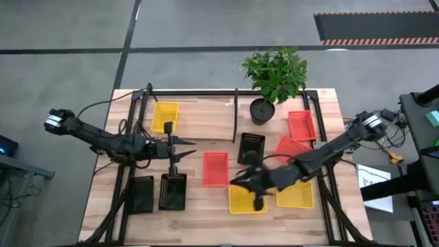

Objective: Stack baskets on shelf by color
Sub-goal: Put the left orange basket on the shelf

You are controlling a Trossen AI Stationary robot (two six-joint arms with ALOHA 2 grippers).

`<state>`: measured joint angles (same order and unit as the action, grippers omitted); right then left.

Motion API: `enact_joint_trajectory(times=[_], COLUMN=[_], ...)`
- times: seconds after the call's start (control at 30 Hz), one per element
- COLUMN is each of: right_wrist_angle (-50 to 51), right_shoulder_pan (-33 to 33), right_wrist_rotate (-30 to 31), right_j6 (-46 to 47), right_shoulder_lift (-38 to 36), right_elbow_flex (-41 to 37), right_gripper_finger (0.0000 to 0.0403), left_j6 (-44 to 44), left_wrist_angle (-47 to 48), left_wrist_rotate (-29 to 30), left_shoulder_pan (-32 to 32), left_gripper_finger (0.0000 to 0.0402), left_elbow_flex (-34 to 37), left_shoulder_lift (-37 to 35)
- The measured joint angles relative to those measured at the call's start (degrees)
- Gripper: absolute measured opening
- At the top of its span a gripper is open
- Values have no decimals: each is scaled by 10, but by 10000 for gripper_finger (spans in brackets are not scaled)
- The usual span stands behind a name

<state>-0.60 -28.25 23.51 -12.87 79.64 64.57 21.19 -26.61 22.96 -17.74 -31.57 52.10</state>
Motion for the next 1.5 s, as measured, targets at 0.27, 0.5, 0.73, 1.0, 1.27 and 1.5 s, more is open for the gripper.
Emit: enact_joint_trajectory(times=[0.27, 0.5, 0.73, 1.0, 1.27, 1.5], right_wrist_angle=[108, 151, 217, 228, 217, 211], right_shoulder_pan=[5, 10, 23, 28, 29, 37], right_wrist_rotate=[7, 7, 4, -12, -10, -10], right_j6=[-6, 7, 79, 163, 238, 260], right_shoulder_lift=[117, 183, 211, 215, 263, 310], right_elbow_flex=[132, 187, 220, 226, 226, 233], right_gripper_finger=[9, 9, 13, 89, 167, 187], left_j6=[1, 0, -59, -45, -40, -43], left_wrist_angle=[1, 1, -37, -30, -30, -29], left_wrist_rotate=[-1, -2, 14, 13, 13, 13], left_shoulder_pan=[0, 0, -2, -7, -7, -8], left_gripper_finger=[84, 84, 84, 84, 84, 84], left_elbow_flex=[0, 0, 0, 9, 35, 47], left_shoulder_lift=[4, 4, -20, -36, -74, -92])
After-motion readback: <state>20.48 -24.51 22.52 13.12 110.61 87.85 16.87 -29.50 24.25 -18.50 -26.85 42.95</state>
